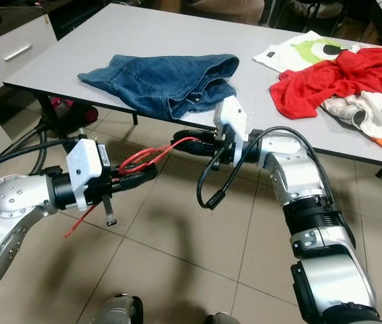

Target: Hang hanger

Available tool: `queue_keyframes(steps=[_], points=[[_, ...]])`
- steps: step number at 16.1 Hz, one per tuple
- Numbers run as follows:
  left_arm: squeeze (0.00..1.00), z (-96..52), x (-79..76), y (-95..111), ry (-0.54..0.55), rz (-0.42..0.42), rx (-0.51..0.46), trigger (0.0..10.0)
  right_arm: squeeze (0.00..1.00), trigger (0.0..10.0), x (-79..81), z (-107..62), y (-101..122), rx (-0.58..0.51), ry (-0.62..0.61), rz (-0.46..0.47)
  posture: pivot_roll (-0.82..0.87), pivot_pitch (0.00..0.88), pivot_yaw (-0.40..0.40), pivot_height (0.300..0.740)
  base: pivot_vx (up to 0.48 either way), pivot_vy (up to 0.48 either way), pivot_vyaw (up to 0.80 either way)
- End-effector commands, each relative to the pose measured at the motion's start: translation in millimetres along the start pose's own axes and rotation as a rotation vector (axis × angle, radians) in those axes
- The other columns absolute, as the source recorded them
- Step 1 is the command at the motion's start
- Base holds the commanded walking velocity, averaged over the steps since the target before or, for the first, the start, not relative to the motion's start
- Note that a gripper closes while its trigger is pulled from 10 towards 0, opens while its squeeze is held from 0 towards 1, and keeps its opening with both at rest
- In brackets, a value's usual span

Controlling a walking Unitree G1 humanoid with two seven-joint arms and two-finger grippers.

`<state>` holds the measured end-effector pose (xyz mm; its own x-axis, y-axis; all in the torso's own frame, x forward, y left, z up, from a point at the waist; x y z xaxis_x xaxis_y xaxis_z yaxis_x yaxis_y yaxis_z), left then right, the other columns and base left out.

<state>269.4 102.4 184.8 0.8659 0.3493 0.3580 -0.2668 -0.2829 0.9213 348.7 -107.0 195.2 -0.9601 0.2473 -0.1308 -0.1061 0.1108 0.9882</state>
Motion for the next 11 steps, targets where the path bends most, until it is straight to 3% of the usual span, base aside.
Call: queue_keyframes(steps=[1, 4, 6, 8, 11], points=[[0.00, -0.4, -17.5, -20.9, -0.086, -0.073, 0.074, 10.0, 0.00, 0.0, -20.7, -29.3, 25.7, -0.086, -0.163, -0.043, 0.08, 0.076, 0.012, 0.740, 0.000, 0.000, 0.00], [0.00, -2.6, -22.3, -21.4, -0.123, -0.060, 0.090, 10.0, 0.00, 0.0, -6.9, -26.1, 9.5, 0.045, -0.060, -0.093, 0.08, 0.078, 0.019, 0.740, 0.000, 0.000, 0.00], [0.00, -11.1, -34.9, -24.6, -0.211, -0.055, 0.131, 10.0, 0.00, 0.0, 19.3, -28.0, -13.6, 0.242, 0.158, -0.172, 0.08, 0.083, 0.022, 0.740, 0.000, 0.000, 0.00], [0.00, -15.9, -41.5, -27.0, -0.263, -0.072, 0.156, 10.0, 0.00, 0.0, 38.5, -31.6, -22.8, 0.338, 0.319, -0.214, 0.08, 0.089, 0.019, 0.740, 0.000, 0.000, 0.00], [0.00, -17.4, -41.9, -28.9, -0.279, -0.067, 0.172, 10.0, 0.00, 0.0, 56.7, -29.8, -27.5, 0.370, 0.446, -0.226, 0.08, 0.090, 0.011, 0.740, 0.000, 0.000, 0.00]])
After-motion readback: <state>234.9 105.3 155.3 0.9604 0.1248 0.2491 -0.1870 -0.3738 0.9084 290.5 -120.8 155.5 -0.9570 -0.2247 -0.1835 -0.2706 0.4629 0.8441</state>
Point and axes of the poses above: a point about 5 cm out from each wrist's last joint towards the gripper, its own z axis pointing out of the wrist towards the gripper, its own y axis along the axis of the wrist's last joint, x = y × z, the point moved 3 cm from there along z, pointing out of the wrist towards the gripper, and after that the axes turned 2 degrees about z, right-handed, at the moved point
